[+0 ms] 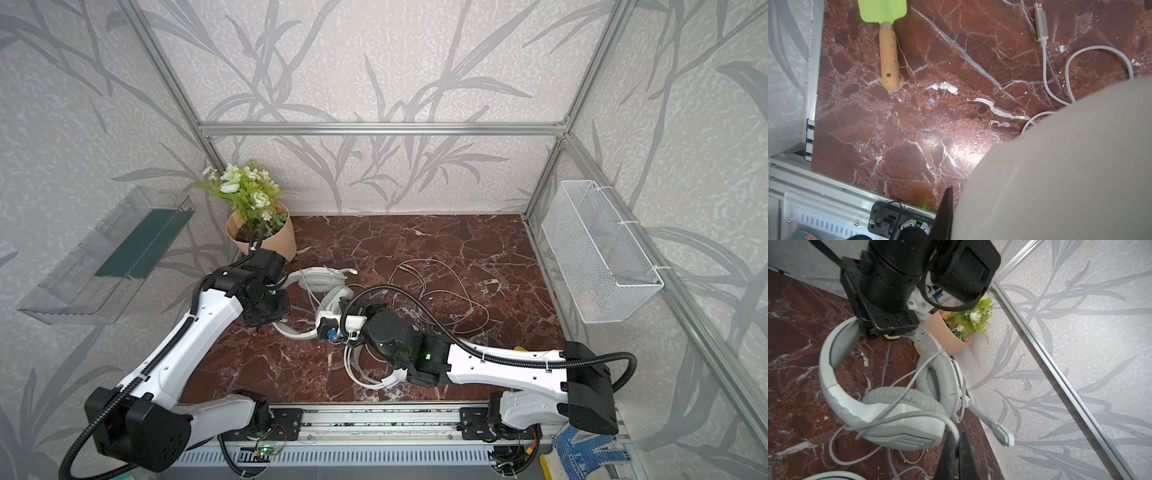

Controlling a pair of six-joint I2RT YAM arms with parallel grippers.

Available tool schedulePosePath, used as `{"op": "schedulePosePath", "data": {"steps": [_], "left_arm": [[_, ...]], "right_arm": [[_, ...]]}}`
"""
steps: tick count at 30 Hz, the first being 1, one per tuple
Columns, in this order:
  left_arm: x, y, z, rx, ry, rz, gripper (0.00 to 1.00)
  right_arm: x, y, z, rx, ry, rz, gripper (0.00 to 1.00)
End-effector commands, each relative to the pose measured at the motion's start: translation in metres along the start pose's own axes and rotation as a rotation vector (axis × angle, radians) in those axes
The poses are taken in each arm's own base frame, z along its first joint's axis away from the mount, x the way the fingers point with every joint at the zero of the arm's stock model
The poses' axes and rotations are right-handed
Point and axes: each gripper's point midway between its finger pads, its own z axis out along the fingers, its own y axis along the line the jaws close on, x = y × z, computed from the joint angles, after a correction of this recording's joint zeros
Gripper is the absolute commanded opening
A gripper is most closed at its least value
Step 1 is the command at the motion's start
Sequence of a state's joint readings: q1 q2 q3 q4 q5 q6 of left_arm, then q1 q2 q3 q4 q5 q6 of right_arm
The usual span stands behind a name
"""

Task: Wrap the headphones

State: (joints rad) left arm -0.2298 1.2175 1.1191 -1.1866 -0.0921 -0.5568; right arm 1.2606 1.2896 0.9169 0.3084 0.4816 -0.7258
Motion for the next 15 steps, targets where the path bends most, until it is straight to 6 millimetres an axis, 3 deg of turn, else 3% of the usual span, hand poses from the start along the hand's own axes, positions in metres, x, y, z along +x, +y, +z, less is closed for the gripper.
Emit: {"op": "schedulePosePath", "data": {"steps": [1,15], "left_arm": [[0.000,-0.007,0.001,0.031,-0.020,0.013,0.00],[0.005,-0.024,0.002,0.057,0.017,0.059,0.00]], "right_arm": [[-0.025,-0.046,-0.004,0.122,-0.075,0.103,0.00],[-0.029,-0.022,0.025,0.076,-0.105,0.096,0.00]]}}
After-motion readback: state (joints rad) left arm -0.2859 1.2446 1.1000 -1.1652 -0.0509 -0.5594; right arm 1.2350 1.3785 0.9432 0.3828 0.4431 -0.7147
